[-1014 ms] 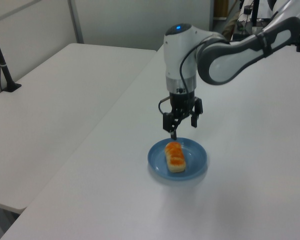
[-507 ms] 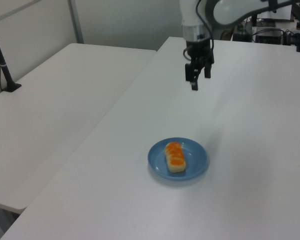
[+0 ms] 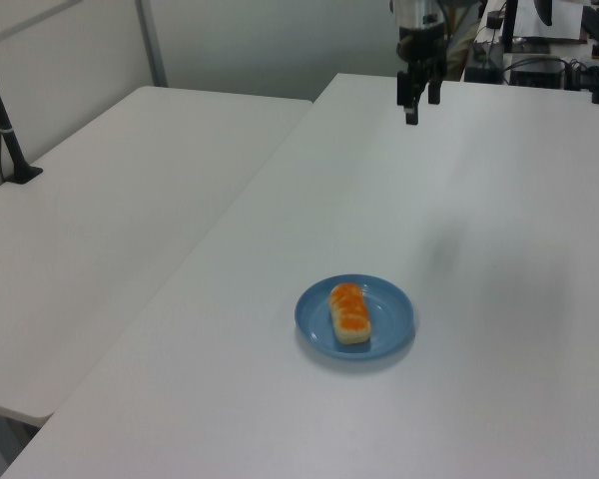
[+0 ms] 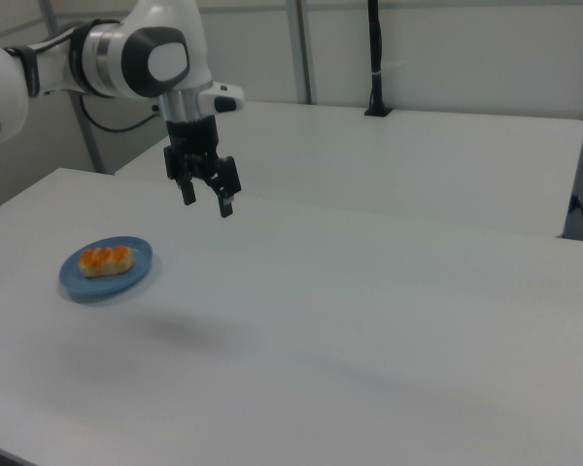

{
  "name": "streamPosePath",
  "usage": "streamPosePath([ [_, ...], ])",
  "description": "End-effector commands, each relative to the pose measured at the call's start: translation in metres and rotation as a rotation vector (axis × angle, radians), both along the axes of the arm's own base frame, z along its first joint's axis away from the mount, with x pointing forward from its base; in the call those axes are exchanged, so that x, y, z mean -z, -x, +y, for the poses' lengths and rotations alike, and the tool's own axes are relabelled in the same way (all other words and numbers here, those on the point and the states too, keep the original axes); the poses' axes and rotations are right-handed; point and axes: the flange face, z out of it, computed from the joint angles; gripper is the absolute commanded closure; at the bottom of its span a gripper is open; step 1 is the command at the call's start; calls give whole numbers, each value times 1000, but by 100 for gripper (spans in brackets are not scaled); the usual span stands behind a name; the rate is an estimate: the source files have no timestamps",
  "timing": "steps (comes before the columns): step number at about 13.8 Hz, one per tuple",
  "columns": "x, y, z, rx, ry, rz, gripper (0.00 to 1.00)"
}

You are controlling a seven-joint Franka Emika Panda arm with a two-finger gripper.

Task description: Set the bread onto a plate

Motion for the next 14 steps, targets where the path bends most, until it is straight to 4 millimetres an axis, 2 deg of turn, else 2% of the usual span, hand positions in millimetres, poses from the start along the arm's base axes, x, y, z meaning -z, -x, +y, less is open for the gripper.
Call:
streamPosePath([
  [1,-29,22,-13,-25,-64,-24,0],
  [8,-28,26,-22,-73,-74,6,0],
  [10,-32,32,-27,-72,-77,33,0],
  [12,-45,41,-26,-75,-77,22,0],
  [14,-43,49,-21,-79,-79,33,0],
])
